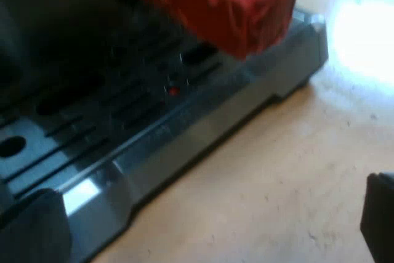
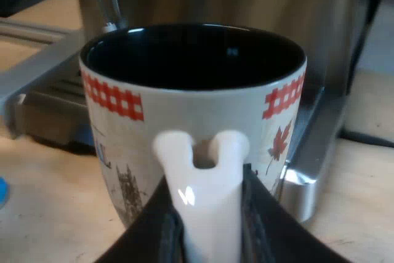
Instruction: Place mug into machine
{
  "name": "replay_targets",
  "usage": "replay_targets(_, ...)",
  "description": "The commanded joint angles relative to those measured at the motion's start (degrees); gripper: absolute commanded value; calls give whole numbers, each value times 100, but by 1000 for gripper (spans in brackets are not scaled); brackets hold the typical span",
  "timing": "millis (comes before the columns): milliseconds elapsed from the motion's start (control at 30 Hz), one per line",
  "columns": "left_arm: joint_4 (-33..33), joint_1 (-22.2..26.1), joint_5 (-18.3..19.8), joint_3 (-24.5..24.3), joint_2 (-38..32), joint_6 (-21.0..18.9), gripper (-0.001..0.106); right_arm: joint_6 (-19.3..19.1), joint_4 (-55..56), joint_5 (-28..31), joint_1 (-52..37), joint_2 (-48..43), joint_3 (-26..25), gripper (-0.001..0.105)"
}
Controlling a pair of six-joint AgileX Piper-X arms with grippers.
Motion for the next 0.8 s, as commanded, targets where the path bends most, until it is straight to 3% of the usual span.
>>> replay_targets(33, -820, -31, -469, 214, -32, -78, 99, 164, -316, 275, 215, 61, -103, 0)
replay_targets(133, -1197, -31, -824, 379, -32, -148, 99, 186, -656, 262, 278, 324, -103, 0)
replay_targets(400, -1434, -31, -767, 441, -22, -314, 99, 138, -2244, 262, 277, 1676, -103, 0)
replay_targets(533, -1451, -31, -691, 441, -22, -314, 99, -195, -3160, 278, 277, 2341, -127, 0)
replay_targets(800, -1451, -31, -602, 441, -22, -314, 99, -247, -3953, 359, 277, 3857, -690, 0)
